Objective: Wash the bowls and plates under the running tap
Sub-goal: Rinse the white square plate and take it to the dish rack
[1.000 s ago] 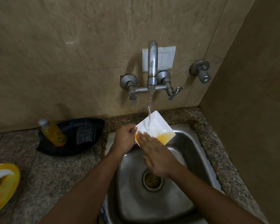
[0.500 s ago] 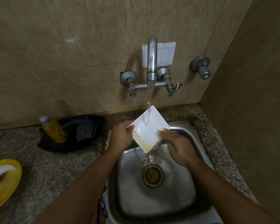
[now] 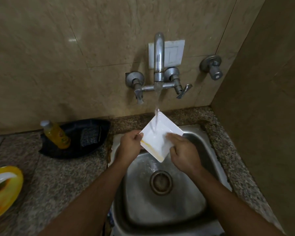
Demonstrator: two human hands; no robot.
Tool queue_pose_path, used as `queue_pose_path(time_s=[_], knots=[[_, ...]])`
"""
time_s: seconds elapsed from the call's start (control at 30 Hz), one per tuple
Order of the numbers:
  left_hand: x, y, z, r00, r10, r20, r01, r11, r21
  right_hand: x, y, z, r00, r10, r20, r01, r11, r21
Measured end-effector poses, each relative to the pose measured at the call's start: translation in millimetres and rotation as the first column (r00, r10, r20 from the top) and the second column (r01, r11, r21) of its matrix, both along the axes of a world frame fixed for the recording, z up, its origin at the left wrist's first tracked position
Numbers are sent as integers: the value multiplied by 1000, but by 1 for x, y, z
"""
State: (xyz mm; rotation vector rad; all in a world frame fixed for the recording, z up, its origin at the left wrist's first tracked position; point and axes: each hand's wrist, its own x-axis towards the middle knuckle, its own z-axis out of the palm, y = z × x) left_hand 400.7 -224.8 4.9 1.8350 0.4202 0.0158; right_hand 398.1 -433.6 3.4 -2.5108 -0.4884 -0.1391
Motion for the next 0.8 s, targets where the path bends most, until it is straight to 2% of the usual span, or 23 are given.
queue_pose_path(time_s=[0.1, 0.17, 0.27, 0.37, 0.4, 0.47, 0.53, 0.6, 0.67, 0.73, 0.8], knots=[[10, -15, 7, 999, -7, -43, 1, 989, -151, 8, 20, 1, 992, 118, -47, -126, 965, -229], [18, -20, 11, 998, -11, -60, 0, 982, -188, 5, 36, 0, 970, 241, -31, -242, 942, -231], [28, -15, 8, 996, 18, -89, -32, 986, -161, -1, 31, -2, 915, 402, -42, -399, 881, -253], [26, -22, 10, 994, 7, -105, -31, 973, -229, 9, 14, -4, 945, 326, 29, -288, 869, -402], [27, -25, 9, 993, 7, -117, -35, 969, -243, 12, 18, -3, 961, 276, 30, -242, 887, -394], [29, -27, 9, 991, 35, -129, -66, 966, -250, 11, 33, 0, 964, 265, -15, -258, 922, -288], [34, -21, 7, 989, 57, -134, -83, 977, -198, 5, 36, 0, 936, 349, -50, -350, 903, -248], [32, -16, 9, 987, 59, -150, -90, 974, -210, 5, 17, -5, 906, 423, -18, -407, 859, -310], [28, -15, 10, 986, 38, -161, -75, 970, -231, 14, -3, -10, 934, 354, 48, -318, 886, -337], [25, -16, 9, 985, 13, -172, -53, 972, -227, 25, -11, -6, 983, 119, 141, -90, 976, -196], [25, -18, 14, 986, -9, -167, -28, 976, -216, 32, -12, 6, 982, -139, 131, 146, 988, -44]])
